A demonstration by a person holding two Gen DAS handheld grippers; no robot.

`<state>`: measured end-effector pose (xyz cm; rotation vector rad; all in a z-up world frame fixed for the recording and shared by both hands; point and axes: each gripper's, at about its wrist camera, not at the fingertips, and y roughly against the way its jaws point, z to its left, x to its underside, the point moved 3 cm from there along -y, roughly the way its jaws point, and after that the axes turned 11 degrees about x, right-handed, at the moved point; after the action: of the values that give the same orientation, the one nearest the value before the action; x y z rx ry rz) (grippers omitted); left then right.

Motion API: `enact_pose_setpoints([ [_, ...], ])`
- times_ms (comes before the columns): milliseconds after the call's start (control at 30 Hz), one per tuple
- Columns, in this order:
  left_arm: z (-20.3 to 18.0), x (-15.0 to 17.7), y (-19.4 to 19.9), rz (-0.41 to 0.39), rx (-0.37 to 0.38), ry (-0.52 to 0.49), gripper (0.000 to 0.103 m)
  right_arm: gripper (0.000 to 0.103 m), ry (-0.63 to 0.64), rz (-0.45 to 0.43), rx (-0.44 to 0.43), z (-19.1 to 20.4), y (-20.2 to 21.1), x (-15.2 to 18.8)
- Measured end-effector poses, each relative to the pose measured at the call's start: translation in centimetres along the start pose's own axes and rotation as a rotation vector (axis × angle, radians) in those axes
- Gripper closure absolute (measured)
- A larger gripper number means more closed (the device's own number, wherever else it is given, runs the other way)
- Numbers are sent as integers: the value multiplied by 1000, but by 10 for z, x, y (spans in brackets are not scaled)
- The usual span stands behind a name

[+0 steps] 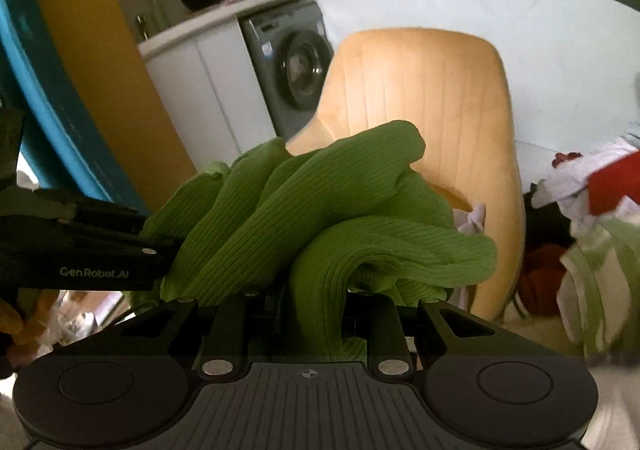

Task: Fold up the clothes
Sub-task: 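Carry the held sweater with both tools over to the tan chair, then lower the sweater with both tools onto the white cloth on the chair seat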

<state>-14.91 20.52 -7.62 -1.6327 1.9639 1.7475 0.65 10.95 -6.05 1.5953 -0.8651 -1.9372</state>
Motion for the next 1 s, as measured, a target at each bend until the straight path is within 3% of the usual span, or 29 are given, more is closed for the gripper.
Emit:
enact_pose_setpoints([
  [367,94,-57,-88,68,-10,6,84,82,-14,63,11,-37,-138,-64],
  [633,151,-81,-151,136,55,-30,84,82,-121,96,81,-51,-224,-79],
  [1000,230,-91,-219,185,53,-36,84,83,-149,109,157,-52,-336,-91],
])
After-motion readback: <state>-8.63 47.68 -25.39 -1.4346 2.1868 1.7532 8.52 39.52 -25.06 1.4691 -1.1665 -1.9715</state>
